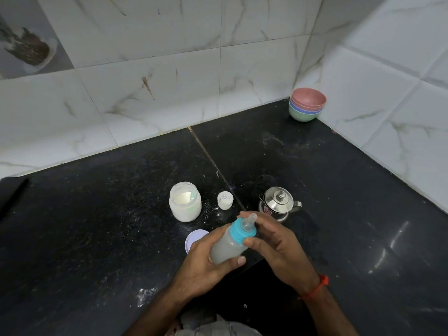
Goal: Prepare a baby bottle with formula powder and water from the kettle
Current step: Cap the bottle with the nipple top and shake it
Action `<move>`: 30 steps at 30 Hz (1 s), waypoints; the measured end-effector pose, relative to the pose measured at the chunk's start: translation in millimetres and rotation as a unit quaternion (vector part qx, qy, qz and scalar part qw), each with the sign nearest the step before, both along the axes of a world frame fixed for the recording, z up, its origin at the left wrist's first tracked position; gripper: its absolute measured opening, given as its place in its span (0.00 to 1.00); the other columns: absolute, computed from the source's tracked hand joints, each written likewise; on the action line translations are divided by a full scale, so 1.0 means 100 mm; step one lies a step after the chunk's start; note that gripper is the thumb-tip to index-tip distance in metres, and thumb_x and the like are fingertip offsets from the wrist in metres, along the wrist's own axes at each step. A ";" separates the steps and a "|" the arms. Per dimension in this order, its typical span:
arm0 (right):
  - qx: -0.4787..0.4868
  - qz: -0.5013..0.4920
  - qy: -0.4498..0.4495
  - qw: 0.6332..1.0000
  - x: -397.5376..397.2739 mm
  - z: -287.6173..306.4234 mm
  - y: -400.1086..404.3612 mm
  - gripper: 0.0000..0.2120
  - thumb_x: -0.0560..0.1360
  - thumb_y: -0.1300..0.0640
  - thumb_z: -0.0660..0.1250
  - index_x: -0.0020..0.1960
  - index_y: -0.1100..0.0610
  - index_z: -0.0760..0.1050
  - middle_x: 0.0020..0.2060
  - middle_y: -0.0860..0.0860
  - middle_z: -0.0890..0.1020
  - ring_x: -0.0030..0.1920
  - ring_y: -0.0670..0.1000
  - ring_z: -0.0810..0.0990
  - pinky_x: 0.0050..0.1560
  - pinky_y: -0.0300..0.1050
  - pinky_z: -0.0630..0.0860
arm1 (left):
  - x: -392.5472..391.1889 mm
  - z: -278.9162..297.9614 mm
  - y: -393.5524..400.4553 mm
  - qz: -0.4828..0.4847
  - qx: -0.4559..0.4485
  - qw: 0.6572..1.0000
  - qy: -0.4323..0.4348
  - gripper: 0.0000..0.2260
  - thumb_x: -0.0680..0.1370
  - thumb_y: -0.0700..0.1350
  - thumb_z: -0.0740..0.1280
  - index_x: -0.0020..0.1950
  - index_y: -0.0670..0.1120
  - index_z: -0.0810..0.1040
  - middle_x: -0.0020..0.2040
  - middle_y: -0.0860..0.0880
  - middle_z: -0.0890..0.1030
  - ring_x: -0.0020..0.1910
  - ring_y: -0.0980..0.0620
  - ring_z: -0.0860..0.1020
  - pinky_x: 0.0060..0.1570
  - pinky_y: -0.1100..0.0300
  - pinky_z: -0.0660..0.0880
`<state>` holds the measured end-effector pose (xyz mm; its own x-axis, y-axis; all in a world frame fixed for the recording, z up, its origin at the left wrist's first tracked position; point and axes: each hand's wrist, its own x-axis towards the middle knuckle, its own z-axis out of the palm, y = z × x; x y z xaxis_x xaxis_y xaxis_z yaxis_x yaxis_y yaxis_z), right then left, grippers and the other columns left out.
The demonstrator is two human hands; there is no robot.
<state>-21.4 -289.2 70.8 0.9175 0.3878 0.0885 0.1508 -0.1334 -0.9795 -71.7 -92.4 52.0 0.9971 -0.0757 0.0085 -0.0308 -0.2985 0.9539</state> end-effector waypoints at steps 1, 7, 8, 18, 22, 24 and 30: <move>0.001 -0.001 0.002 1.000 0.00 0.00 0.01 0.22 0.76 0.53 0.72 0.69 0.54 0.77 0.65 0.50 0.81 0.68 0.56 0.79 0.66 0.62 0.78 | 0.00 -0.01 0.00 0.000 -0.001 1.000 0.001 0.26 0.75 0.48 0.79 0.71 0.55 0.77 0.63 0.60 0.83 0.64 0.55 0.81 0.62 0.61 0.79; 0.036 -0.038 0.004 0.999 -0.06 -0.06 0.10 0.22 0.73 0.54 0.77 0.65 0.56 0.79 0.60 0.51 0.83 0.64 0.57 0.81 0.64 0.62 0.79 | -0.03 -0.01 0.00 0.011 0.002 1.000 0.003 0.26 0.75 0.48 0.79 0.71 0.57 0.77 0.63 0.60 0.83 0.64 0.56 0.81 0.62 0.58 0.80; 0.046 -0.052 0.009 0.998 -0.07 -0.07 0.13 0.22 0.71 0.54 0.78 0.63 0.55 0.79 0.58 0.52 0.83 0.62 0.57 0.83 0.63 0.62 0.80 | -0.04 -0.01 -0.01 0.010 0.005 1.000 0.006 0.26 0.75 0.48 0.79 0.71 0.57 0.77 0.63 0.61 0.83 0.64 0.56 0.81 0.63 0.58 0.80; 0.107 -0.041 0.001 0.993 -0.16 0.08 0.17 0.23 0.79 0.56 0.68 0.73 0.55 0.72 0.67 0.53 0.80 0.69 0.55 0.78 0.68 0.52 0.76 | 0.02 0.07 0.00 0.041 -0.010 0.999 -0.010 0.24 0.74 0.52 0.79 0.66 0.67 0.77 0.62 0.62 0.84 0.63 0.55 0.82 0.61 0.61 0.79; 0.107 -0.112 -0.009 0.988 -0.14 0.09 0.13 0.22 0.75 0.51 0.70 0.67 0.54 0.75 0.55 0.52 0.82 0.62 0.52 0.80 0.65 0.53 0.78 | 0.02 0.09 0.02 0.049 -0.004 0.999 -0.011 0.24 0.70 0.61 0.76 0.62 0.78 0.73 0.62 0.69 0.81 0.62 0.62 0.80 0.57 0.72 0.76; 0.095 -0.068 -0.011 0.993 -0.14 0.09 0.12 0.23 0.77 0.55 0.70 0.72 0.49 0.72 0.65 0.50 0.80 0.69 0.54 0.77 0.69 0.53 0.75 | 0.02 0.07 0.01 0.044 0.003 0.999 -0.010 0.24 0.71 0.60 0.77 0.64 0.74 0.74 0.63 0.68 0.81 0.63 0.62 0.79 0.58 0.71 0.76; 0.082 -0.097 -0.007 0.992 -0.13 0.01 0.16 0.19 0.77 0.57 0.71 0.67 0.52 0.74 0.57 0.52 0.79 0.62 0.57 0.78 0.67 0.65 0.74 | 0.03 0.06 -0.02 0.036 0.006 0.999 -0.012 0.25 0.74 0.49 0.79 0.66 0.66 0.75 0.62 0.68 0.81 0.62 0.63 0.80 0.58 0.70 0.77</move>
